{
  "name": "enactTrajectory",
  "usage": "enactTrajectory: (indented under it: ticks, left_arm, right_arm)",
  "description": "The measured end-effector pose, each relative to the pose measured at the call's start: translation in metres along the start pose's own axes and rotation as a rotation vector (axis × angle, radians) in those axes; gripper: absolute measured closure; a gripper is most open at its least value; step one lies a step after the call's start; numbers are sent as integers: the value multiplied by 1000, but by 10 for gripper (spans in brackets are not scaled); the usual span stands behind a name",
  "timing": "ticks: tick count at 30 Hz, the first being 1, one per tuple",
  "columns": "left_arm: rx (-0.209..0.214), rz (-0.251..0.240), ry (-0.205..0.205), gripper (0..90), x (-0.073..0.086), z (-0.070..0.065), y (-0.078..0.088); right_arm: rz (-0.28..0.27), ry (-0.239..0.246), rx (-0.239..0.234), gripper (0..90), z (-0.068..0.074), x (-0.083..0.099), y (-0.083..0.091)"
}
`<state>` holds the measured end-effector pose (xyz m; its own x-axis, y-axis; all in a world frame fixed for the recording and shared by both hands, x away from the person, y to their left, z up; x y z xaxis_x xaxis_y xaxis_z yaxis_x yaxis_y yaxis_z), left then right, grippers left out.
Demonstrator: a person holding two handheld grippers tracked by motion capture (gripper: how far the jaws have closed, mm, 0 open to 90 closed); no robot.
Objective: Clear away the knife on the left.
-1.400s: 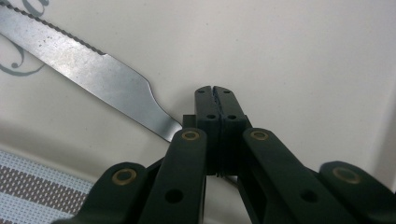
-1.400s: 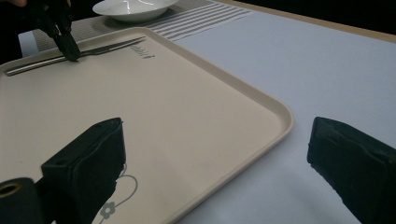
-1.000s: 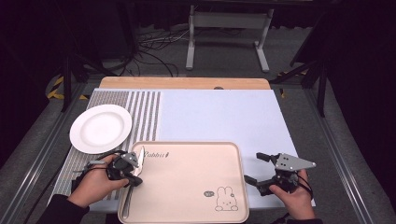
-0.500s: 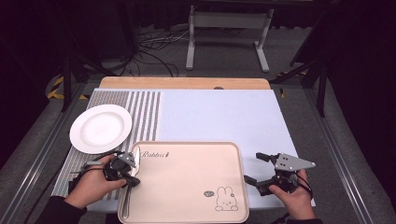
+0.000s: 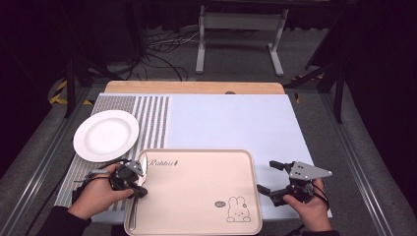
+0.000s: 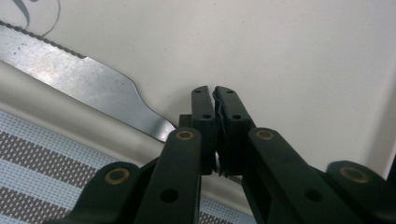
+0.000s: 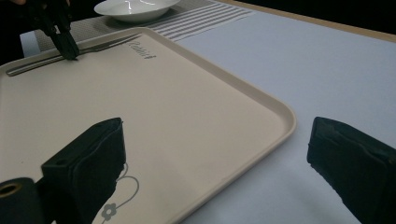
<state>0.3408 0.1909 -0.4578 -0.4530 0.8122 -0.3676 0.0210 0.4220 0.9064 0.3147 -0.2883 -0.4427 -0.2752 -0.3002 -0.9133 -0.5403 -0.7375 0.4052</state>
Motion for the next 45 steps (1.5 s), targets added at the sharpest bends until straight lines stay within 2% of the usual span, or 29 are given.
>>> enactTrajectory:
  ticks: [4,7,8,11,13,15,16,20,25,28,30,35,41,43,45]
  left_arm:
    - [23,-31,11,713,-1,-1,4]
    - [16,-56,20,532,-3,-3,7]
    - [-2,-75,20,532,-4,-4,8]
    - [-36,-123,4,323,-7,-6,12]
    - [-51,-160,-24,221,-8,-7,16]
    - [-82,-184,-56,188,-9,-8,18]
    - [-89,-189,-54,161,-9,-9,20]
    - [-119,-222,-74,103,-9,-10,24]
    - [-152,-274,-97,76,-8,-10,31]
    - [-155,-310,-99,56,-5,-9,36]
    - [-166,-356,-100,55,-2,-9,40]
    - [-211,-448,-132,48,5,-8,50]
    - [-216,-546,-138,43,13,-5,57]
    - [-222,-567,-181,42,17,-3,57]
    - [-235,-594,-207,36,21,-1,57]
  right_arm:
    - [0,-1,0,52,0,0,0]
    - [2,-1,0,52,0,0,0]
    - [2,-1,0,52,0,0,0]
    - [1,-1,0,52,0,0,0]
    - [2,-1,0,52,0,0,0]
    - [3,-1,0,52,0,0,-1]
    - [4,0,0,52,0,1,-1]
    - [5,0,0,52,1,1,0]
    - [4,-2,4,52,1,1,1]
    - [2,-2,4,52,1,1,0]
    - [3,-2,4,52,1,1,0]
    - [3,0,4,51,1,2,0]
    - [1,1,6,49,1,2,0]
    - [0,2,7,49,1,2,0]
    - [-1,3,7,49,1,1,0]
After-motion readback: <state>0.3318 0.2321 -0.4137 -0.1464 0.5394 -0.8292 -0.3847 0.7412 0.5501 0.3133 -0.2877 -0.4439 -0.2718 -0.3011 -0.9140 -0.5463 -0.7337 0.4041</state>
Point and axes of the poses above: each handheld gripper's, and its own axes: y roughly backward along the jaws, x roughly out of its underside, z roughly to its left, the point moved 2 cm from there along -y, roughly forward along the jaws, and after that the axes turned 1 degree about -y, right-handed, at the moved point
